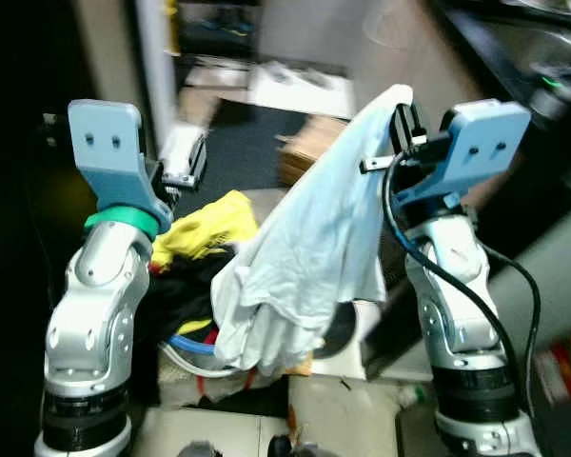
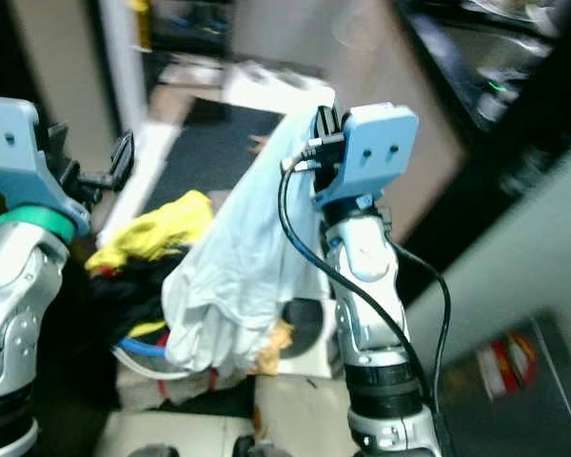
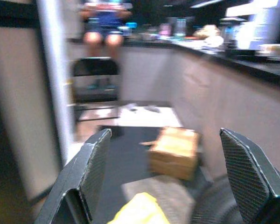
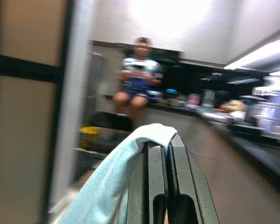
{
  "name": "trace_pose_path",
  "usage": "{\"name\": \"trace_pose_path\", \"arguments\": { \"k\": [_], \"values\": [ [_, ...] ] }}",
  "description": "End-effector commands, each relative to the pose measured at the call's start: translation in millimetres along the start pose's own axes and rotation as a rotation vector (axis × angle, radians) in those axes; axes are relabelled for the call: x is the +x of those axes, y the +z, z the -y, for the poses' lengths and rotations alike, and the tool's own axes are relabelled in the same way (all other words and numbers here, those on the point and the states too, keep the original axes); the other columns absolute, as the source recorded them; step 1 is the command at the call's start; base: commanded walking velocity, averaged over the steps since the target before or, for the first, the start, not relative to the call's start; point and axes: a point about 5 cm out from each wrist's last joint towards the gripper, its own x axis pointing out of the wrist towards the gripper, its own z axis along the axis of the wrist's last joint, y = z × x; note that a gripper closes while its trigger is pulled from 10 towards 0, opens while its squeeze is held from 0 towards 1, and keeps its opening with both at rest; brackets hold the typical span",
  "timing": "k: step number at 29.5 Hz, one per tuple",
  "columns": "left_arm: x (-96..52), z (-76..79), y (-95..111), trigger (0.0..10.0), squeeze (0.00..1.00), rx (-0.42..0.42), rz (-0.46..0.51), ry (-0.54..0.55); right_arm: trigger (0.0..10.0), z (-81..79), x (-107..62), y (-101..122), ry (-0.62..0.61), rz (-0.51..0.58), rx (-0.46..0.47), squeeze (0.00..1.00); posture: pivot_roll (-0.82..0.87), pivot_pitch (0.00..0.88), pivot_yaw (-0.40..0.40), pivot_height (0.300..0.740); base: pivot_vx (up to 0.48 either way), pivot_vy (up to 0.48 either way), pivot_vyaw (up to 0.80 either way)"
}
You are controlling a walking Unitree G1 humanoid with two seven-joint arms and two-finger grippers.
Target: Clothes washing
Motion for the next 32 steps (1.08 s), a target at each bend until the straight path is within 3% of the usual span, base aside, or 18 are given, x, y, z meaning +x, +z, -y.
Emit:
{"name": "trace_pose_path", "arguments": {
  "k": [1,7,32],
  "values": [
    [-0.3,3.5,-3.3,10.0,0.00,-0.011,-0.013,-0.014,10.0,3.9,2.0,5.2,-0.016,0.019,0.000,0.00,0.06,0.025,-0.062,0.740,0.000,0.000,-0.80],
    [0.7,3.0,0.4,10.0,0.00,-0.012,-0.008,-0.008,10.0,8.0,7.8,8.7,-0.025,0.032,-0.001,0.00,0.06,0.022,-0.064,0.740,0.000,0.000,-0.80],
    [4.9,-4.4,15.0,10.0,0.00,0.037,0.026,0.011,10.0,-1.9,15.5,8.0,-0.030,0.031,0.082,0.00,0.09,0.031,-0.049,0.740,0.000,0.000,-0.80]
  ]
}}
